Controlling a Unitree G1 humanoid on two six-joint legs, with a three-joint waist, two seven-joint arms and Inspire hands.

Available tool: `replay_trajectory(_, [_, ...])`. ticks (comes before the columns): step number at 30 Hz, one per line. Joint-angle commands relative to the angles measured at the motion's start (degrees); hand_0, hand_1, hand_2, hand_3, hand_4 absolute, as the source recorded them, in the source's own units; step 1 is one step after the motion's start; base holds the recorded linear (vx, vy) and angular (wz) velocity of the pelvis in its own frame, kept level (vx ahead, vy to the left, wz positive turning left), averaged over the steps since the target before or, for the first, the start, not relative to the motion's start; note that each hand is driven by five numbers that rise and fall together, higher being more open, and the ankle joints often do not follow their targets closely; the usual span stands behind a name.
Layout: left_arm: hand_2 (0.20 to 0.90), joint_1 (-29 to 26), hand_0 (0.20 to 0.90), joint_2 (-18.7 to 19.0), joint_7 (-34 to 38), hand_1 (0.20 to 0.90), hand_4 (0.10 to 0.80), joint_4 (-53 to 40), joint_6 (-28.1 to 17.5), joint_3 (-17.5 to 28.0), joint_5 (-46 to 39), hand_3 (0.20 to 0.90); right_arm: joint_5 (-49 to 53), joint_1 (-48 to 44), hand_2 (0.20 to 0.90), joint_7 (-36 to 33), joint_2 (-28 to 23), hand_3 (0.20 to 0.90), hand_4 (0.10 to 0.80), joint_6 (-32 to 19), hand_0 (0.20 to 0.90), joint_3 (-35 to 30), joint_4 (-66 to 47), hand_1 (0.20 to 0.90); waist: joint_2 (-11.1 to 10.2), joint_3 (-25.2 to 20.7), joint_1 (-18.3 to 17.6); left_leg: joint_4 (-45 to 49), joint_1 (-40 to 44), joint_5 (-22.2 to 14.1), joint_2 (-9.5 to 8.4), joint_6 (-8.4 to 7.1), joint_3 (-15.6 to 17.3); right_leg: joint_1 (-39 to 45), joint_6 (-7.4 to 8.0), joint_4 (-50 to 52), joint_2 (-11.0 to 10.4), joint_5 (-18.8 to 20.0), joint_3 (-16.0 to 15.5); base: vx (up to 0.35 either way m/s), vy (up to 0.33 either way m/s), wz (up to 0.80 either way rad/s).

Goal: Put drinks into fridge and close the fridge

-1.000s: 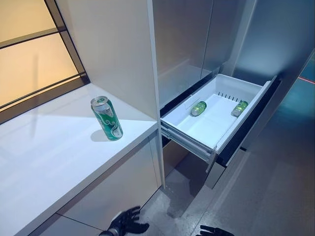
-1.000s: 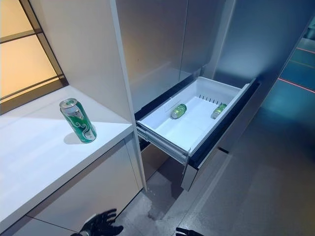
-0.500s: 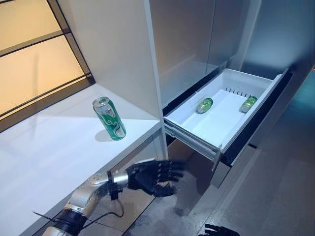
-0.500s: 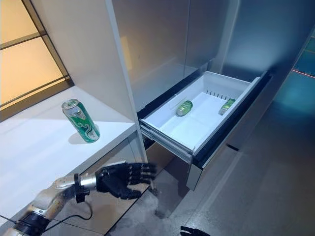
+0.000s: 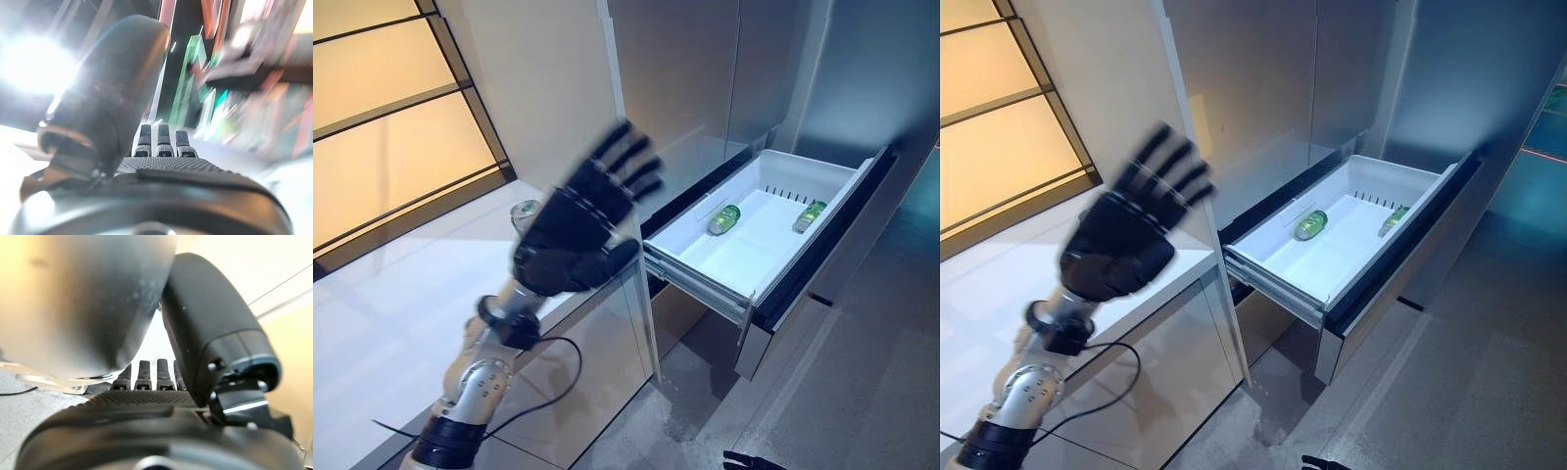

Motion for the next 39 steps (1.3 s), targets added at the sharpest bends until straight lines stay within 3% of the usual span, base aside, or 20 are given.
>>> replay_trajectory(1, [0.900, -8.76, 0.900, 3.50, 6.87, 0.900, 0.800, -2.24, -12.13, 7.34, 4.60, 0.900, -0.29, 0.39, 0.900, 0.40, 2.43, 0.900, 0.800, -0.99, 0.900, 3.78, 2.83, 0.900, -2.50, -1.27, 1.89, 1.13, 0.95, -7.11, -3.85, 1.26, -0.70, -1.32, -0.02, 4.78, 2.26, -6.48, -0.69, 0.000, 0.000, 0.00])
replay_trajectory(4, [0.900, -9.79, 0.900, 5.49, 16.20, 0.900, 0.800, -1.70, -13.58, 10.29, 11.94, 0.900, 0.13, 0.24, 0.900, 0.49, 2.59, 0.900, 0.800, -0.79, 0.900, 4.26, 2.92, 0.900, -2.81, -1.78, 2.20, 0.91, 0.83, -7.06, -3.69, 1.11, -0.75, -1.35, -0.22, 4.58, 2.58, -6.70, -0.68, 0.003, -0.007, 0.01])
replay_trajectory(8, [0.900, -10.58, 0.900, 7.21, 24.17, 0.900, 0.800, 0.30, -11.63, 12.71, 15.31, 0.900, 0.65, 0.12, 0.900, 0.69, 2.70, 0.900, 0.800, -0.28, 0.900, 4.54, 2.71, 0.900, -3.13, -2.25, 2.50, 0.90, 0.60, -6.87, -3.55, 0.94, -0.60, -1.46, -0.38, 4.61, 2.78, -6.86, -0.74, 0.002, -0.006, 0.01])
replay_trajectory(17, [0.900, -11.05, 0.900, 8.69, 33.81, 0.900, 0.800, 8.64, -5.03, 14.13, 19.61, 0.900, 1.50, -0.50, 0.900, 0.28, 2.97, 0.900, 0.800, 1.31, 0.900, 4.70, 2.24, 0.900, -3.18, -2.43, 2.28, 0.93, 0.77, -6.74, -3.44, 1.02, -0.07, -1.44, -0.55, 4.92, 3.00, -7.08, -0.31, 0.000, 0.000, 0.00])
replay_trajectory(23, [0.900, -12.42, 0.900, 10.70, 33.50, 0.900, 0.800, 15.71, -1.29, 14.34, 18.79, 0.900, 1.55, -0.74, 0.900, -0.32, 2.91, 0.900, 0.800, 2.25, 0.900, 4.78, 1.92, 0.900, -2.83, -2.55, 1.68, 1.04, 0.98, -6.78, -3.28, 0.94, 0.85, -1.35, -0.35, 4.87, 3.01, -7.03, 0.19, 0.000, 0.000, 0.00])
replay_trajectory(30, [0.900, -14.11, 0.900, 12.76, 26.20, 0.900, 0.800, 20.38, 4.13, 13.94, 13.96, 0.900, 1.43, -0.49, 0.900, -0.55, 2.60, 0.900, 0.800, 2.72, 0.900, 4.66, 1.24, 0.900, -2.50, -2.39, 1.05, 1.12, 1.16, -6.81, -3.11, 0.89, 1.60, -1.33, -0.08, 4.86, 2.96, -6.92, 0.56, 0.000, 0.000, 0.00])
replay_trajectory(39, [0.900, -15.18, 0.900, 14.89, 19.07, 0.900, 0.800, 24.82, 6.63, 13.25, 10.40, 0.900, 1.02, -0.66, 0.900, -0.30, 1.92, 0.900, 0.800, 3.29, 0.900, 4.30, 0.86, 0.900, -2.15, -2.46, 0.70, 1.11, 1.23, -6.79, -3.07, 0.82, 2.10, -1.29, 0.23, 4.64, 2.99, -6.77, 0.91, -0.001, 0.001, -0.01])
